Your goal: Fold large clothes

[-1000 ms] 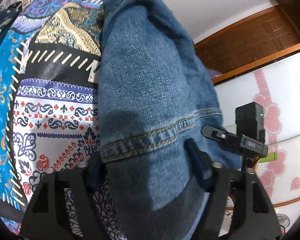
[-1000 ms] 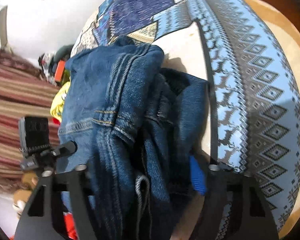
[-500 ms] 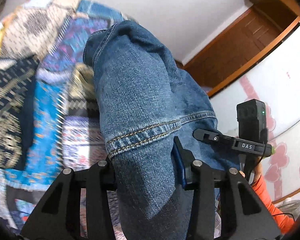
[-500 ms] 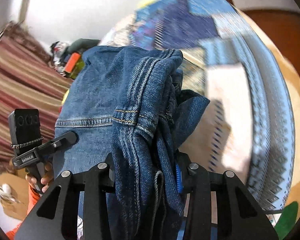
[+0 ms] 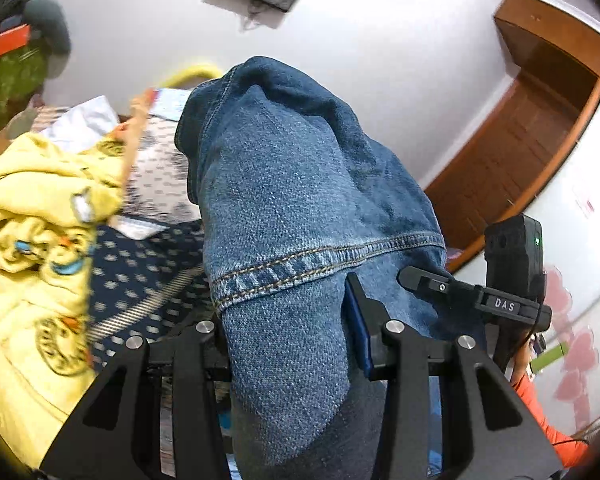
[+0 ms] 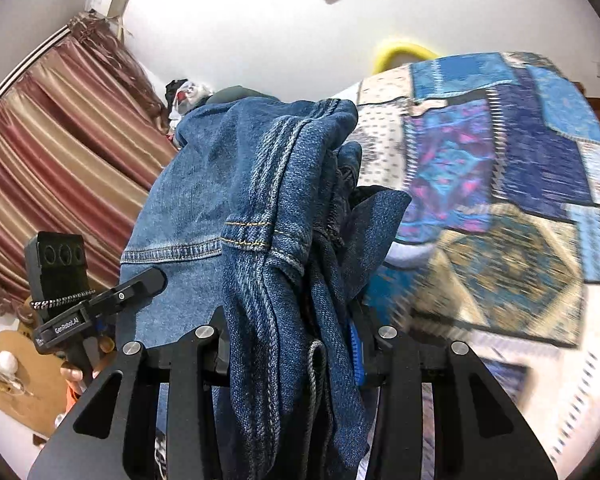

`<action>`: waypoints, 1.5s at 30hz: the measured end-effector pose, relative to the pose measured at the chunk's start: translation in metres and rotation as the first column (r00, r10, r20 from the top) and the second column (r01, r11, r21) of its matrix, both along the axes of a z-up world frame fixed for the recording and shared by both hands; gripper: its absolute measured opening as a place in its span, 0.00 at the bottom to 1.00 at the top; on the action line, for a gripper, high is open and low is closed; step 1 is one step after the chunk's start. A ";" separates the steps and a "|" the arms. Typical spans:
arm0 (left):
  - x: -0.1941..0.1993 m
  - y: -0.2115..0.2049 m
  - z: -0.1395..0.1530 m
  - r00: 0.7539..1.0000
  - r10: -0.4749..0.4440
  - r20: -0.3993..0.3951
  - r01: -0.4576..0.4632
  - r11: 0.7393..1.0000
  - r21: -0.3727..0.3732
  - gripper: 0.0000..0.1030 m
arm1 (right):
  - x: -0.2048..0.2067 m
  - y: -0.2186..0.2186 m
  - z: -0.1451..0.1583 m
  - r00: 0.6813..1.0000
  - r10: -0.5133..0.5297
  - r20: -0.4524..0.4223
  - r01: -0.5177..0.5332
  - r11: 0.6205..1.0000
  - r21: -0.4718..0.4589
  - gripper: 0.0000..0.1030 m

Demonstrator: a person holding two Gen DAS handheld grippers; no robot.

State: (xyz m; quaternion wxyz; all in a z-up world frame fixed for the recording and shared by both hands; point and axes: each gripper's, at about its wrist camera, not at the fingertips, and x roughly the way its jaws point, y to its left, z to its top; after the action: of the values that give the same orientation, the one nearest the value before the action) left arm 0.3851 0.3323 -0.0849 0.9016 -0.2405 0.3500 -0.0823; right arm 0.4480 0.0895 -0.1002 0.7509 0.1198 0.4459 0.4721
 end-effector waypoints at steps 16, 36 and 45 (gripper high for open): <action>0.016 0.116 -0.170 0.966 0.097 -0.239 -0.122 0.988 -0.095 0.59 | 0.025 0.122 -0.150 0.986 0.038 -0.162 -0.069 0.980 -0.187 0.41; -0.092 0.006 -0.072 0.963 0.216 -0.163 -0.143 0.917 0.374 0.70 | -0.066 0.051 -0.058 0.979 0.083 0.185 -0.011 0.933 -0.360 0.65; -0.192 -0.064 0.062 0.955 0.205 0.214 -0.277 0.873 0.401 0.70 | -0.149 -0.017 0.074 0.904 -0.033 0.425 0.071 0.995 -0.072 0.65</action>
State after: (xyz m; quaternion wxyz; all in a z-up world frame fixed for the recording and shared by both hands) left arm 0.1927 0.2683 -0.0231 0.9611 -0.0719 0.2509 0.0899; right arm 0.2987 0.0728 -0.0262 0.8465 -0.0061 0.2888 0.4472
